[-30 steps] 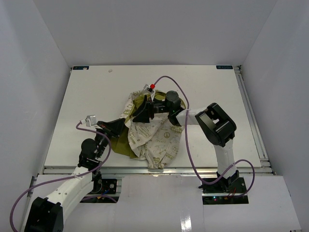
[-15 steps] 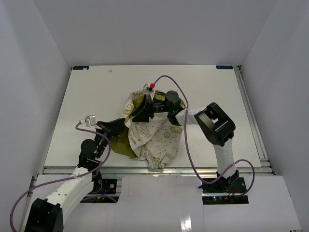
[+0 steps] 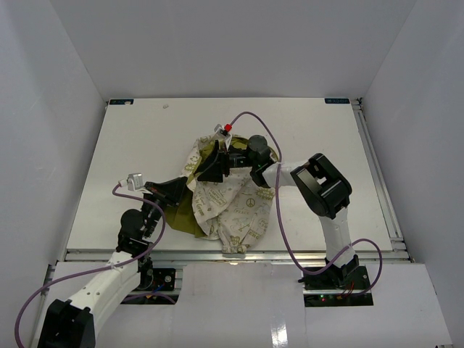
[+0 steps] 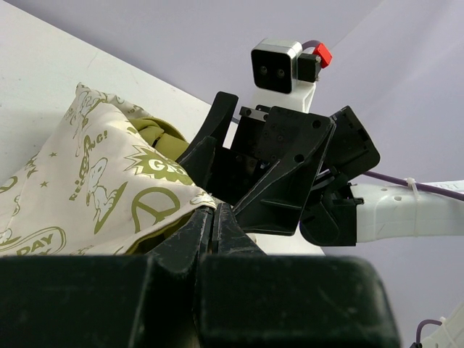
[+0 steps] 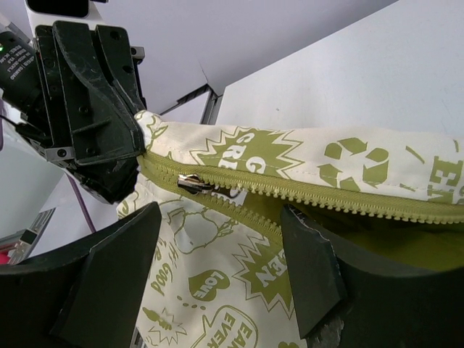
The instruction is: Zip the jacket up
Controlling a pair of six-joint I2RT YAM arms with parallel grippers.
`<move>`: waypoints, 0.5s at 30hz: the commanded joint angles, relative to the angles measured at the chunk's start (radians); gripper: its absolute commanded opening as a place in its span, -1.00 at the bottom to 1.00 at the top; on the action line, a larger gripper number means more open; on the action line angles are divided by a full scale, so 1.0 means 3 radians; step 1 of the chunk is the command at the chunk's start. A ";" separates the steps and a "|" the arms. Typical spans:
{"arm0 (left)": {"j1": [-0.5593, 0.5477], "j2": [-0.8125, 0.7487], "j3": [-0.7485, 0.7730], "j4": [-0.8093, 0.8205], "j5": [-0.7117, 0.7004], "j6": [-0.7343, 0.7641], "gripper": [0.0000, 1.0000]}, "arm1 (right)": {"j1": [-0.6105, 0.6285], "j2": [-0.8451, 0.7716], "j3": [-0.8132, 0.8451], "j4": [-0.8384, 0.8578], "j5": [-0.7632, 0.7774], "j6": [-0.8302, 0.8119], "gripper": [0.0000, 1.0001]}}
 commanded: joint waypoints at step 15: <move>0.0015 -0.0039 -0.0547 0.0219 0.0075 -0.0039 -1.00 | 0.0092 0.0049 0.0191 0.0206 0.0008 -0.0001 0.50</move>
